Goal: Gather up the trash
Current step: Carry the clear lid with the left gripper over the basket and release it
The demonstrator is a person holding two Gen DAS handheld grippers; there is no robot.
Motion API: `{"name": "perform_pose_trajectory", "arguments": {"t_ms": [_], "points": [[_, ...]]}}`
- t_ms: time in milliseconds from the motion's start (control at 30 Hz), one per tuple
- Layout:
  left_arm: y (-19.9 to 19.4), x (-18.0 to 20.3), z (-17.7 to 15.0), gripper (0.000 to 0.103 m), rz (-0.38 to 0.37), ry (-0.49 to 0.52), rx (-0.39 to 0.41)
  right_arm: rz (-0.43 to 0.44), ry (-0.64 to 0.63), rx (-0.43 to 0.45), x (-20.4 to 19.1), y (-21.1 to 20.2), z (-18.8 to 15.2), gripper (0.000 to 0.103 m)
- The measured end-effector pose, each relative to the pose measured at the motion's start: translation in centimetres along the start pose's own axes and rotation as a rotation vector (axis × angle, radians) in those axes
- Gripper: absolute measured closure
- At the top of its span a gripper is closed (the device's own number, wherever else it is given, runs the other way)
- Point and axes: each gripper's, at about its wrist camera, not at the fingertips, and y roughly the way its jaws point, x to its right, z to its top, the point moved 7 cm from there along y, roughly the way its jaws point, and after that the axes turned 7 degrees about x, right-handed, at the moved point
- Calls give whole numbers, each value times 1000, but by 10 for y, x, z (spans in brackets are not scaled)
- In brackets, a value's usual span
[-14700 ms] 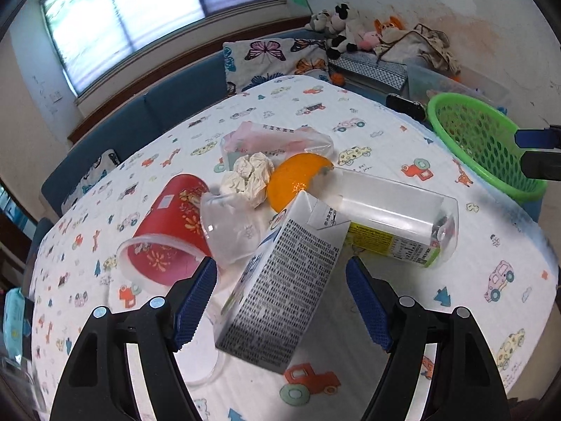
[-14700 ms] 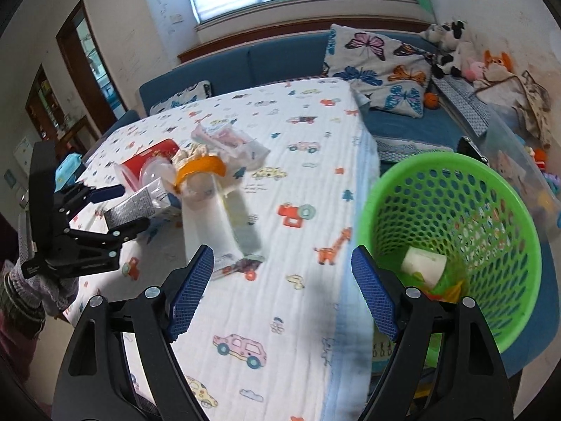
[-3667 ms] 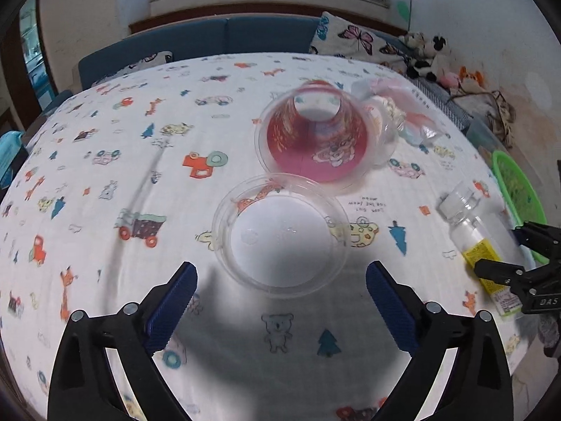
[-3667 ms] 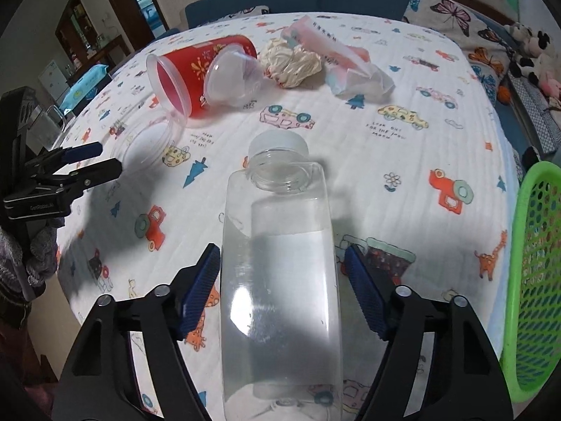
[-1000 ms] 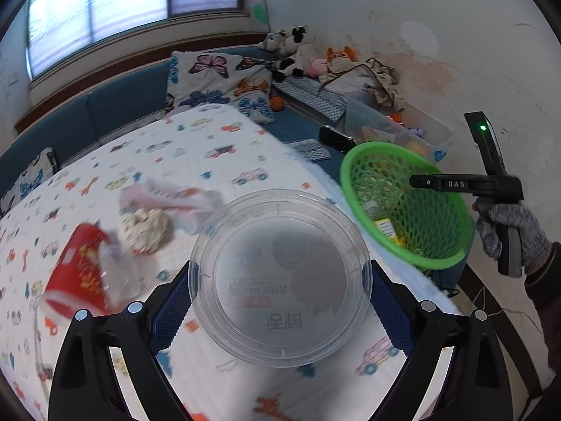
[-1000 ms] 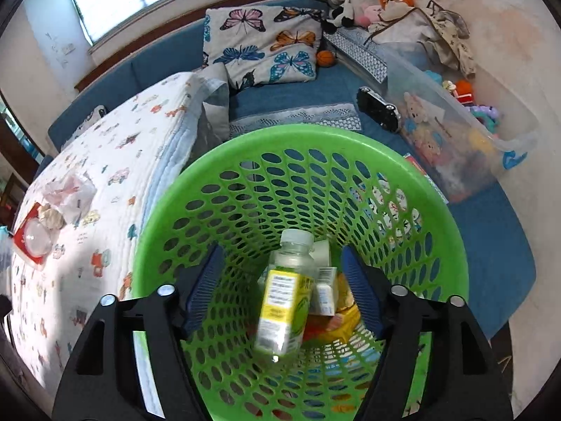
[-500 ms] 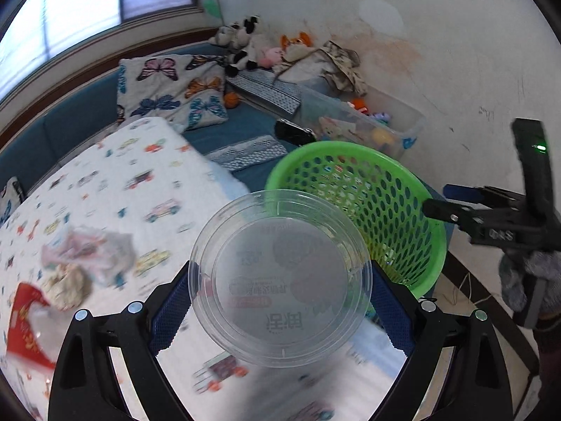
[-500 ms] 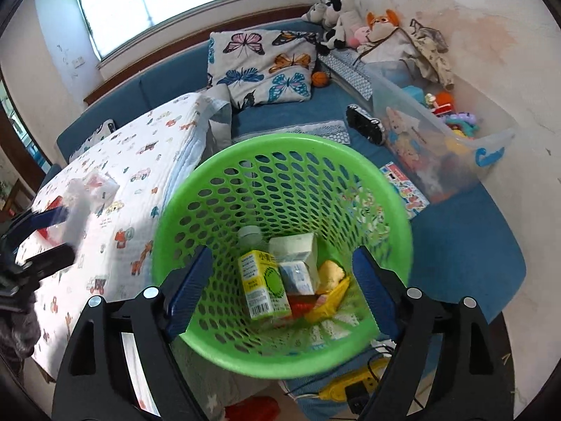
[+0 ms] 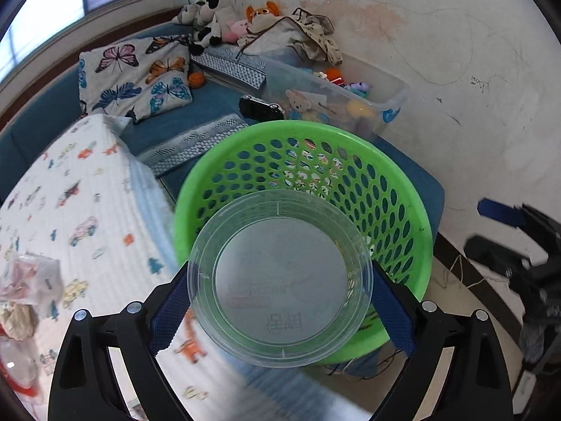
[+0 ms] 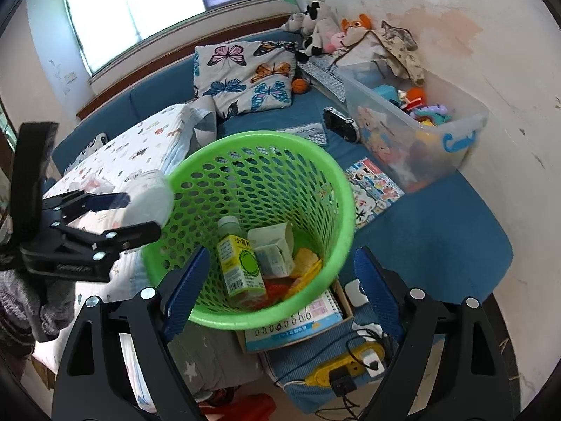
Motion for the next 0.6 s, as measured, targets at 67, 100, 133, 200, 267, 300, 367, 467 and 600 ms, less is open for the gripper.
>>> {"name": "perform_pose_trajectory", "arguments": {"t_ms": [67, 100, 133, 200, 267, 300, 367, 467, 600], "points": [[6, 4, 3, 12, -9, -7, -5, 3, 9, 2, 2, -3, -2, 19], [8, 7, 3, 12, -11, -9, -6, 3, 12, 3, 3, -3, -3, 19], [9, 9, 4, 12, -20, -14, -8, 4, 14, 4, 4, -4, -3, 19], [11, 13, 4, 12, -50, -32, -8, 5, 18, 5, 5, -5, -4, 19], [12, 16, 4, 11, -71, -47, -8, 10, 23, 4, 4, -5, -5, 19], [12, 17, 4, 10, -82, -54, -3, 14, 26, 5, 4, -6, -6, 19], [10, 16, 3, 9, -100, -62, 3, 19, 30, 8, 4, -5, -5, 19], [6, 12, 0, 9, -116, -85, 8, 25, 33, 6, 2, -4, -5, 19], [-3, 2, -5, 9, -109, -109, 16, 34, 25, 7, -4, -4, -5, 19]]}}
